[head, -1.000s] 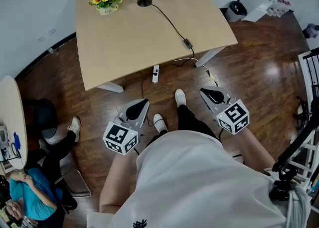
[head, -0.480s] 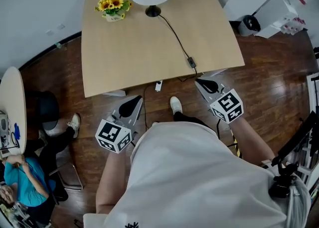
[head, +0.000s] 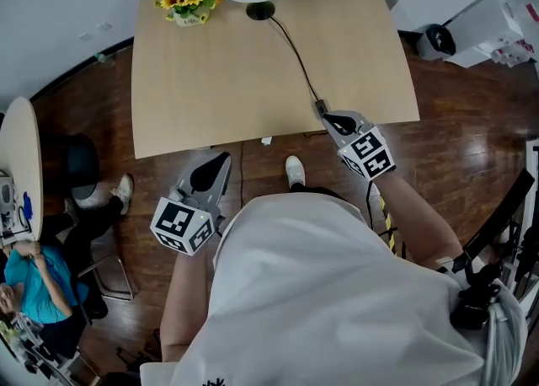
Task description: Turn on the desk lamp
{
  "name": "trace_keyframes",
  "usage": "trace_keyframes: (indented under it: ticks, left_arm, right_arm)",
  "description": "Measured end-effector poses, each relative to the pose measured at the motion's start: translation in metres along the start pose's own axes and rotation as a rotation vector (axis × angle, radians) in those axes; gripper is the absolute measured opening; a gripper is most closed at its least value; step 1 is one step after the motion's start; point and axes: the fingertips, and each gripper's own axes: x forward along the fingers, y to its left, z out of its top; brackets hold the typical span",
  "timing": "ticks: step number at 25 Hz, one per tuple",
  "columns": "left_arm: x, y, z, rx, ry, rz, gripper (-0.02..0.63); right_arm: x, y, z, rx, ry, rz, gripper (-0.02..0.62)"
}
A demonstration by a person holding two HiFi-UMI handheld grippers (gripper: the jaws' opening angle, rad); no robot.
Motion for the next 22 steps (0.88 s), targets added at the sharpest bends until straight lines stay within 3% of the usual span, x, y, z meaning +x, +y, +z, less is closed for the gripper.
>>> trace_keyframes:
  ticks: [10,22]
  left_arm:
    - [0.008,0.006,-0.009,-0.024,0.012,0.072,0.005]
    - [0.014,0.006,-0.01,-0.056,0.04,0.117,0.005]
  right_arm:
    - [0.052,-0.027,-0.046,-0.082,0.139,0.017,0.003]
    - [0.07,-0.03,-0.062,-0.161,0.207,0.04,0.003]
